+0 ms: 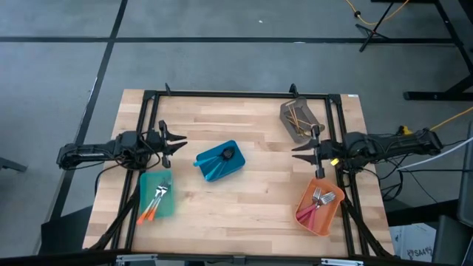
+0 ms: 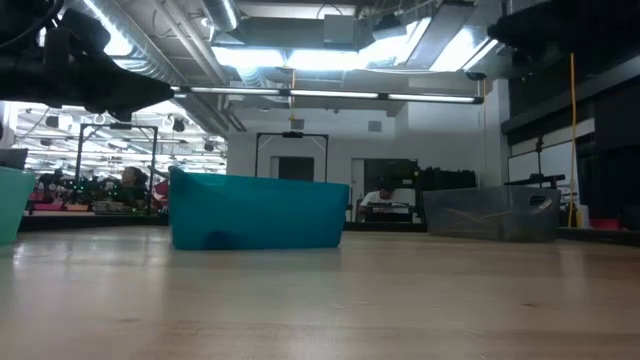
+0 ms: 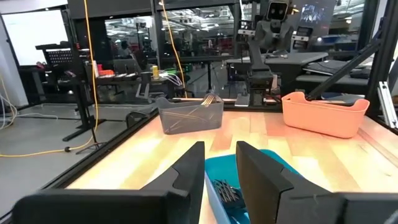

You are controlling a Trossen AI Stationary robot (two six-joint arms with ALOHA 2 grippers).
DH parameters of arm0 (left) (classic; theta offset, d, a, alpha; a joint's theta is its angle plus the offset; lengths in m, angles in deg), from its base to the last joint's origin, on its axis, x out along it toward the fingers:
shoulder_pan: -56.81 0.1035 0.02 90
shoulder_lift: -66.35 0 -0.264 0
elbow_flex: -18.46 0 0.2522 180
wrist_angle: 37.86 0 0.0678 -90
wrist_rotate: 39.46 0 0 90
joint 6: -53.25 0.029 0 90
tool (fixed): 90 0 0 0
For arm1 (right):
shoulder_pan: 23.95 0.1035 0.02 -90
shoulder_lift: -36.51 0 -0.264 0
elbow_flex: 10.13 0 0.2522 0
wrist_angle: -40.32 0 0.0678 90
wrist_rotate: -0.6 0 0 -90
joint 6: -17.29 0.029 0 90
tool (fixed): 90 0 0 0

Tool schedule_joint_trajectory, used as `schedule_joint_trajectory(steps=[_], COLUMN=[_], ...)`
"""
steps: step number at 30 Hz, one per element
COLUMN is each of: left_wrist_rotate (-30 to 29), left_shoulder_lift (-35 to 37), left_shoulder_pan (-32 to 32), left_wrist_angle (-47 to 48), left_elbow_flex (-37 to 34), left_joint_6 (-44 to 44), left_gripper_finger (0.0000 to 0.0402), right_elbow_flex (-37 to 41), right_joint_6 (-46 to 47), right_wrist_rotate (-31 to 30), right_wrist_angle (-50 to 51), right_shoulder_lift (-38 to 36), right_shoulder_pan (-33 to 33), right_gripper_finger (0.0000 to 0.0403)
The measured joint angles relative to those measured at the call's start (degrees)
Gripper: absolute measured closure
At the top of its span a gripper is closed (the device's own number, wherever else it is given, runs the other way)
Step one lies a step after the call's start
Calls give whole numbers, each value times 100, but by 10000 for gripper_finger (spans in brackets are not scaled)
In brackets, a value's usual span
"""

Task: Sort silverware by color (type)
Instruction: Return to Home Position

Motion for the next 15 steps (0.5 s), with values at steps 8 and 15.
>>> schedule_joint_trajectory(steps=[8, 15], left_wrist_rotate=[-16, -37], left_shoulder_lift=[0, 0], left_shoulder_pan=[0, 0], left_wrist_angle=[0, -2], left_elbow_flex=[0, 2], left_joint_6=[137, 148], left_gripper_finger=[316, 316], right_elbow_flex=[696, 1178], right_joint_6=[306, 326], right_wrist_rotate=[-173, -495], right_wrist_angle=[-268, -471], right_shoulder_lift=[-863, -1481], right_shoulder_pan=[0, 0], right_gripper_finger=[327, 327])
